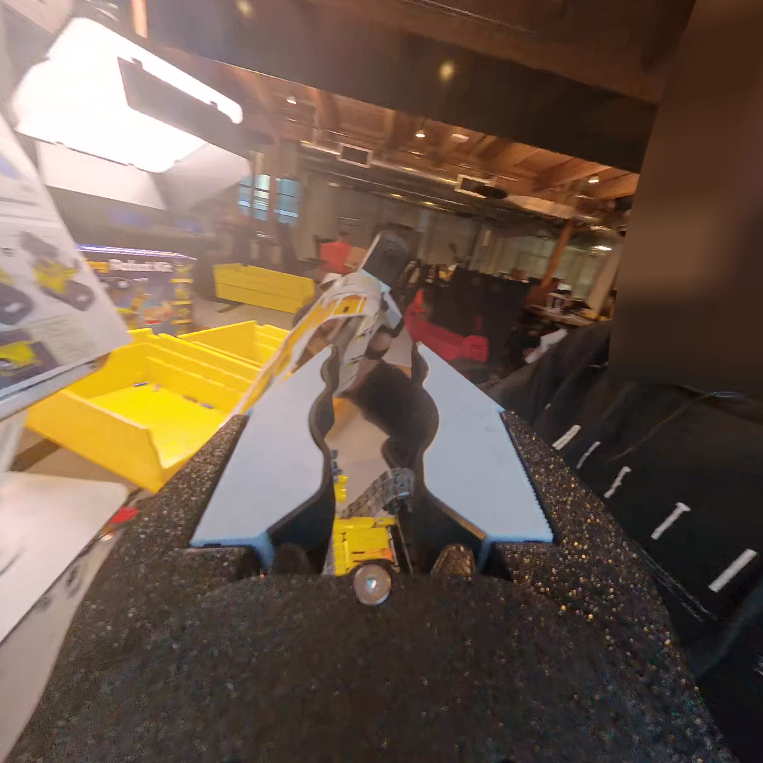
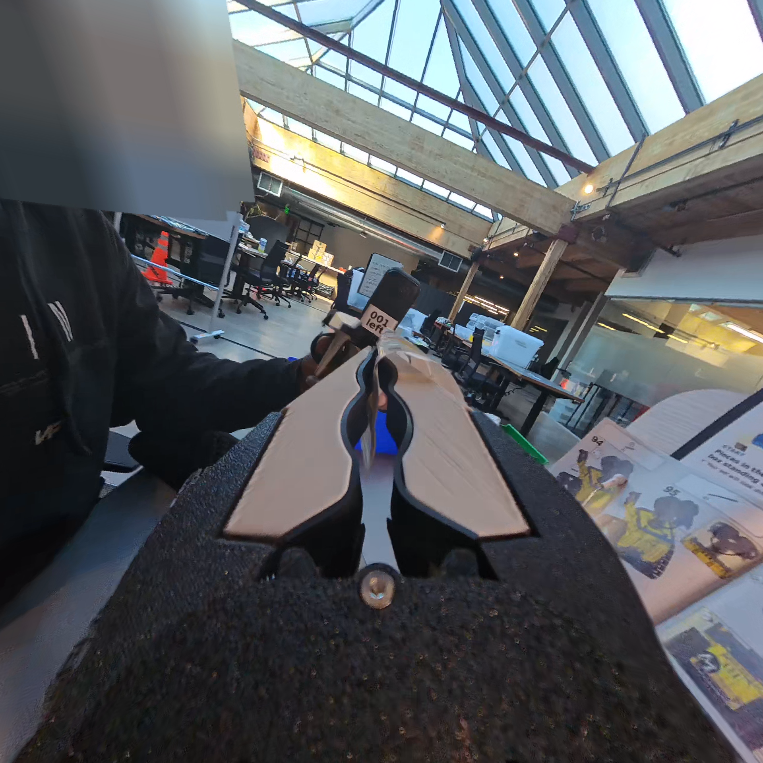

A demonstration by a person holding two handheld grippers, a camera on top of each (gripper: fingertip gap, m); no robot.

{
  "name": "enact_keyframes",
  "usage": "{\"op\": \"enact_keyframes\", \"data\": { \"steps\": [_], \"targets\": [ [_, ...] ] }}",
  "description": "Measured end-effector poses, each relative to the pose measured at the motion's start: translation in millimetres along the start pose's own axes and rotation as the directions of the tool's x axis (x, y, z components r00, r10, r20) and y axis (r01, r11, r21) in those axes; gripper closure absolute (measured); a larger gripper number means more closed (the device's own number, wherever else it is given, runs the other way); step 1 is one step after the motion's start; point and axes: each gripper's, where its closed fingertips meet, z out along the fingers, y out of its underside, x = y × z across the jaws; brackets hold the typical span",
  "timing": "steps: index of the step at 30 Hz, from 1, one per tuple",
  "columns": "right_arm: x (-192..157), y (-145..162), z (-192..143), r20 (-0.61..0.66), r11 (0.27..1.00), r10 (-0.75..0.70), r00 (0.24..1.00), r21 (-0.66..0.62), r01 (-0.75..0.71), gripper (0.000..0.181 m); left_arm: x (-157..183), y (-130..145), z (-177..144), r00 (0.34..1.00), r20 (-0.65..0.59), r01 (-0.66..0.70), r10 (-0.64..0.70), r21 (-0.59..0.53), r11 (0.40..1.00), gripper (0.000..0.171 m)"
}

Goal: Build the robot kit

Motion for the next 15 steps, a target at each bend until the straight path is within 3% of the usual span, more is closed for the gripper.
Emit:
{"op": "enact_keyframes", "data": {
  "steps": [4,8,15],
  "targets": [
    [1,-4,-8,-0.027,0.994,-0.101,0.995,-0.036,0.1,0.181,-8,-9,20,0.998,-0.042,0.048,-0.047,0.012,0.999,0.147],
    [6,2,-15,-0.048,0.983,-0.153,0.987,-0.114,0.146,0.181,-10,-22,27,0.993,-0.103,0.065,-0.06,0.048,0.997,0.168],
    [28,8,-29,-0.116,0.996,-0.002,0.993,-0.086,-0.008,0.181,-21,-15,26,0.994,-0.003,-0.113,0.113,-0.018,0.993,0.171]
  ]
}}
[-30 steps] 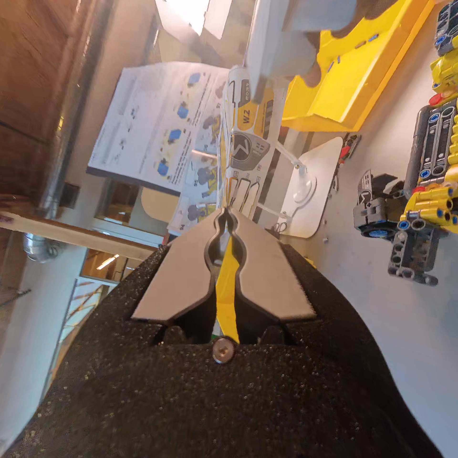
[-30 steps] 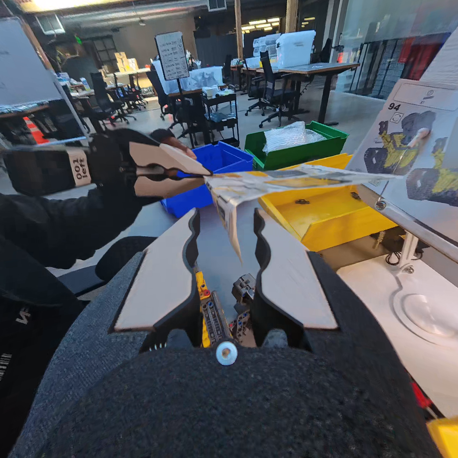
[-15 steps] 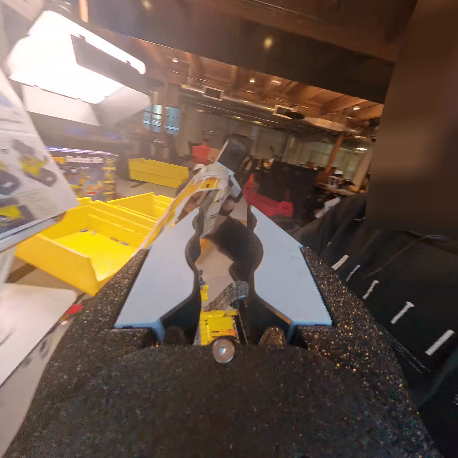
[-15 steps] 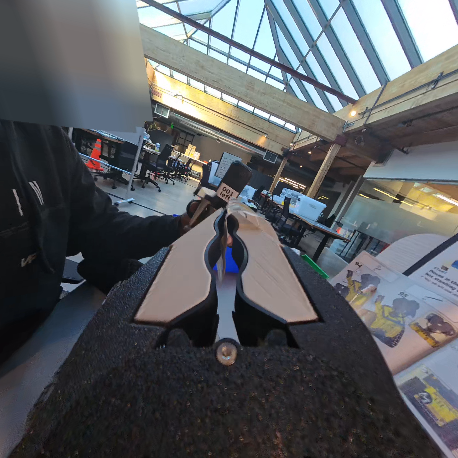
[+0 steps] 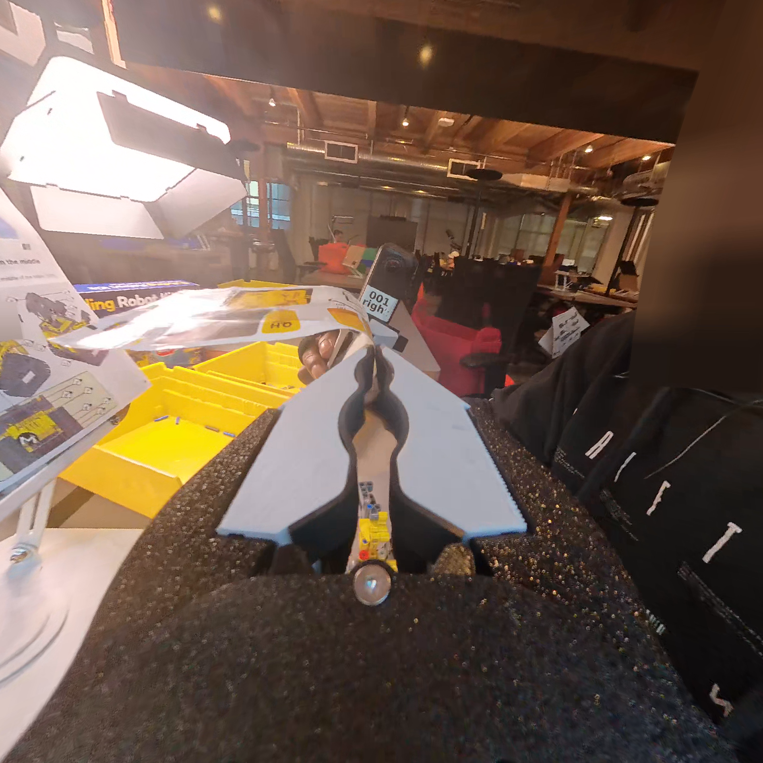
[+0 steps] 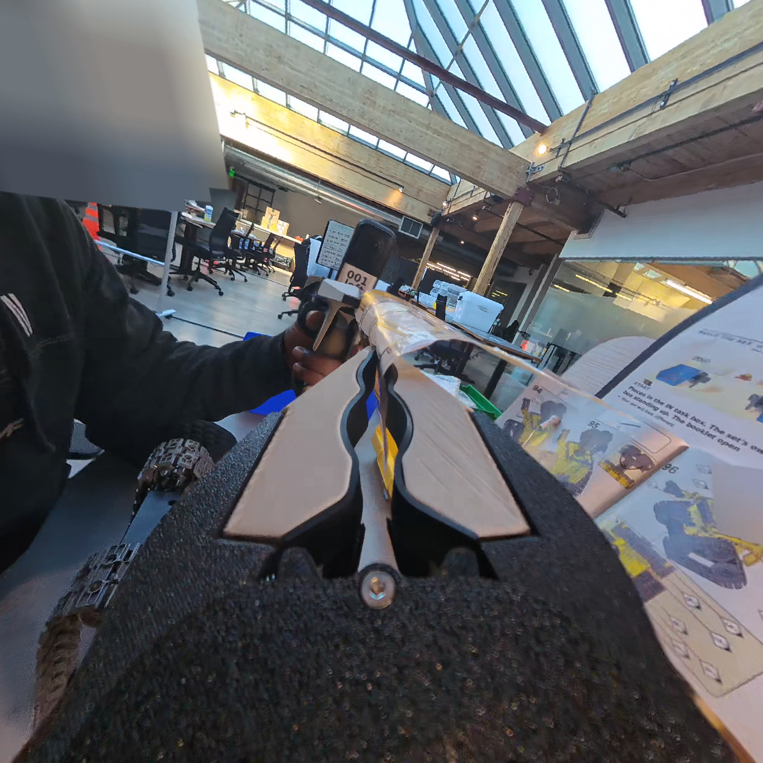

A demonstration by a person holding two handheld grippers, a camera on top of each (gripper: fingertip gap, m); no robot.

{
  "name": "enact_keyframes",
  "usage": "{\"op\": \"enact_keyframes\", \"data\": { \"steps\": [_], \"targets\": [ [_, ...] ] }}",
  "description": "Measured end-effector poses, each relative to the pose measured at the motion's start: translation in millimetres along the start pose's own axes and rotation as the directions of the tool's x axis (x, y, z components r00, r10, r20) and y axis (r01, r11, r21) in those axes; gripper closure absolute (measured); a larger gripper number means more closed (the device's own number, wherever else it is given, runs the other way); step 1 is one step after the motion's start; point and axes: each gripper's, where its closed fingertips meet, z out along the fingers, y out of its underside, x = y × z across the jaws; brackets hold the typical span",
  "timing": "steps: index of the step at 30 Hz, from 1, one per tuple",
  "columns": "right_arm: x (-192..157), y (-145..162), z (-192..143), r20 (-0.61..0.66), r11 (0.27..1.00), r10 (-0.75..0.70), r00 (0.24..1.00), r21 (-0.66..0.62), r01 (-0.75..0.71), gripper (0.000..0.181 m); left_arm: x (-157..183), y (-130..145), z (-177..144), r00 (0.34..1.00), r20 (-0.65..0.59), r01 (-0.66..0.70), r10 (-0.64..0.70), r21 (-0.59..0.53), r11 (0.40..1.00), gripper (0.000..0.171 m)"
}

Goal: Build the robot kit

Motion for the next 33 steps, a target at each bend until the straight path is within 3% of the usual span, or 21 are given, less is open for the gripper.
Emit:
{"op": "enact_keyframes", "data": {
  "steps": [5,9,13,15,18,21,23,26,33],
  "targets": [
    [2,8,5,0.039,0.988,0.151,0.988,0.023,-0.152,0.181,-7,-3,-10,0.993,0.084,-0.088,0.088,-0.012,0.996,0.171],
    [9,36,9,-0.003,0.955,0.275,0.961,-0.113,-0.274,0.176,-12,2,-17,0.978,0.14,-0.147,0.156,-0.073,0.987,0.171],
    [35,38,-5,-0.182,0.964,0.057,0.982,-0.247,-0.102,0.136,-23,7,-25,0.96,0.206,-0.163,0.191,-0.146,0.976,0.171],
    [36,24,-9,-0.209,0.949,-0.125,0.97,-0.309,0.055,0.131,-27,13,-27,0.954,0.218,-0.167,0.207,-0.188,0.968,0.171],
    [14,12,4,-0.145,0.89,-0.327,0.934,-0.38,0.253,0.132,-29,30,-19,0.951,0.209,-0.171,0.229,-0.262,0.95,0.171],
    [-11,44,24,-0.002,0.79,-0.417,0.909,-0.496,0.361,0.133,-23,51,-5,0.956,0.162,-0.18,0.243,-0.331,0.926,0.171],
    [-19,67,31,0.053,0.761,-0.411,0.91,-0.53,0.374,0.133,-17,64,2,0.958,0.126,-0.193,0.257,-0.375,0.907,0.171],
    [-29,76,35,0.093,0.786,-0.359,0.929,-0.506,0.355,0.153,-15,75,7,0.95,0.116,-0.219,0.292,-0.419,0.881,0.171],
    [-24,70,32,0.052,0.855,-0.27,0.961,-0.447,0.264,0.17,-16,72,10,0.956,0.128,-0.202,0.266,-0.371,0.906,0.171]
  ]
}}
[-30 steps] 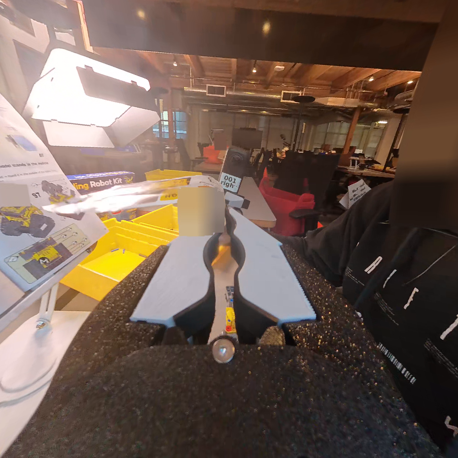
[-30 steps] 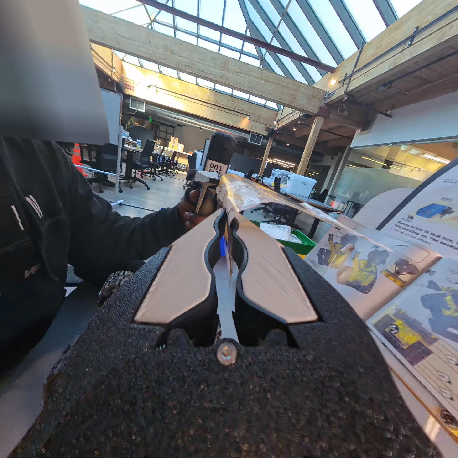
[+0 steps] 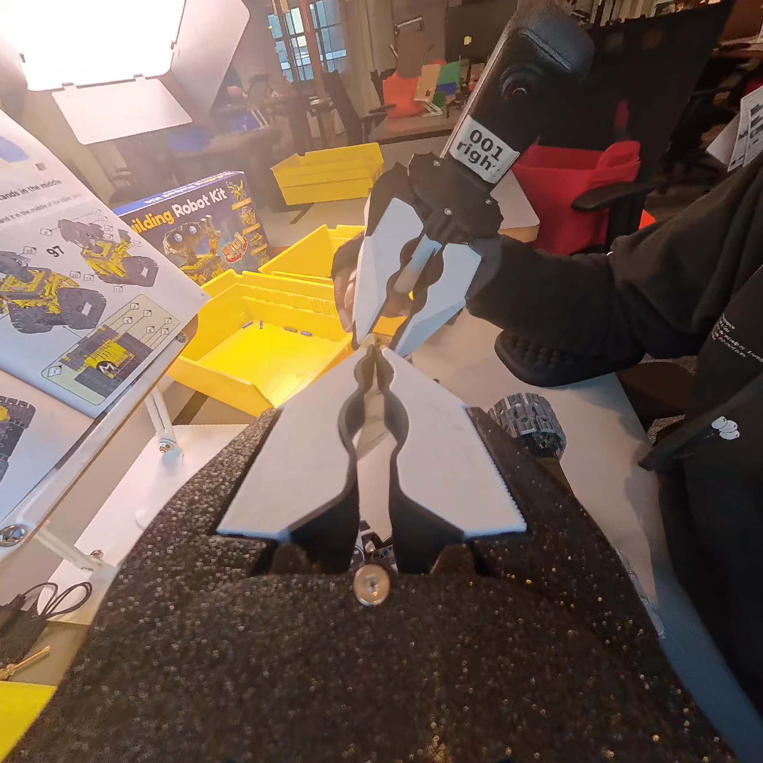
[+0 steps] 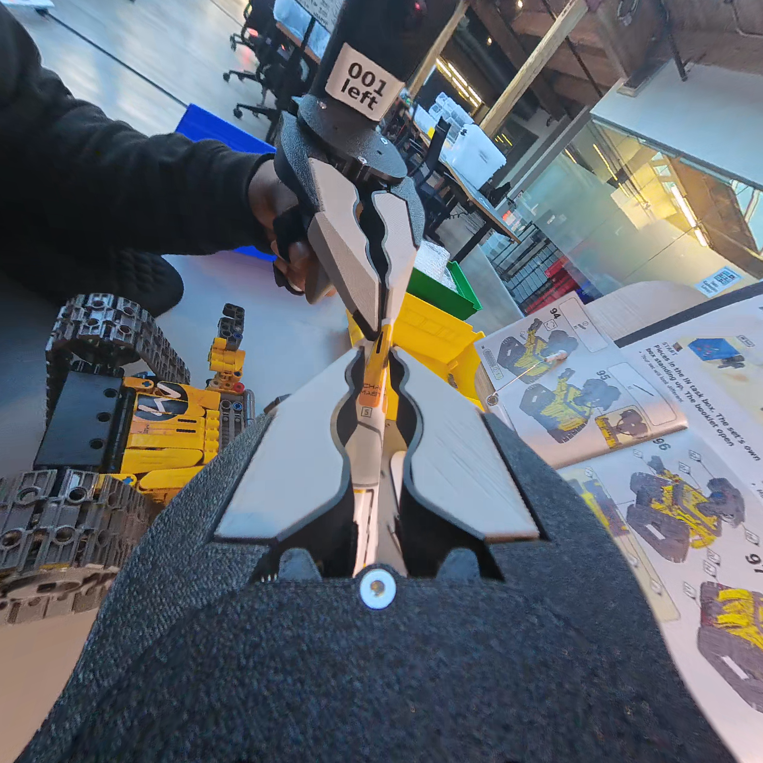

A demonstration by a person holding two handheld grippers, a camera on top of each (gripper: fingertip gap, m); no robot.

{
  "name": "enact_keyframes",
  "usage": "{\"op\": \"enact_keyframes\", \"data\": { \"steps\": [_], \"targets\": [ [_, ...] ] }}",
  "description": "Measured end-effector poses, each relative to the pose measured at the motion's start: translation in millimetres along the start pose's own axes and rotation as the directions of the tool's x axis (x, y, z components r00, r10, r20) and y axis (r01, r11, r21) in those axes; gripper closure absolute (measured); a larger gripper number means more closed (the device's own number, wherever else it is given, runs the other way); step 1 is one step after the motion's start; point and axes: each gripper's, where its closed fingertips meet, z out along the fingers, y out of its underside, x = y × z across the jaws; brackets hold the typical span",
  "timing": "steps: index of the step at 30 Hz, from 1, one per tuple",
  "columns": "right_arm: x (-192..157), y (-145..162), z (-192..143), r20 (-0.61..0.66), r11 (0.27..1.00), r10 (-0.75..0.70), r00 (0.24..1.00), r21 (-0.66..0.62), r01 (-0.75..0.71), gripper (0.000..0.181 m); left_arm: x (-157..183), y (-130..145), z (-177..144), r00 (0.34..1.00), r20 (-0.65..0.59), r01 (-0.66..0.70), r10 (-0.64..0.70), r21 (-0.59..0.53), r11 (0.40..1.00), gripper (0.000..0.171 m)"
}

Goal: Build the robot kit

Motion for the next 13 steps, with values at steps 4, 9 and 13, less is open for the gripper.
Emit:
{"op": "enact_keyframes", "data": {
  "steps": [4,9,13],
  "targets": [
    [1.0,-3.9,-1.1,0.017,0.996,0.057,0.998,0.061,-0.058,0.173,0.7,-4.4,-0.9,1.0,-0.017,0.025,-0.024,0.037,0.999,0.171],
    [3.4,0.6,-0.5,0.002,0.997,0.049,0.999,0.052,-0.049,0.169,-3.7,-4.2,-1.9,0.999,-0.012,0.046,-0.045,0.053,0.998,0.171],
    [3.8,4.3,1.7,-0.013,0.999,0.024,1.0,0.029,-0.023,0.169,-7.4,-3.6,-1.8,0.998,-0.005,0.058,-0.058,0.067,0.996,0.171]
  ]
}}
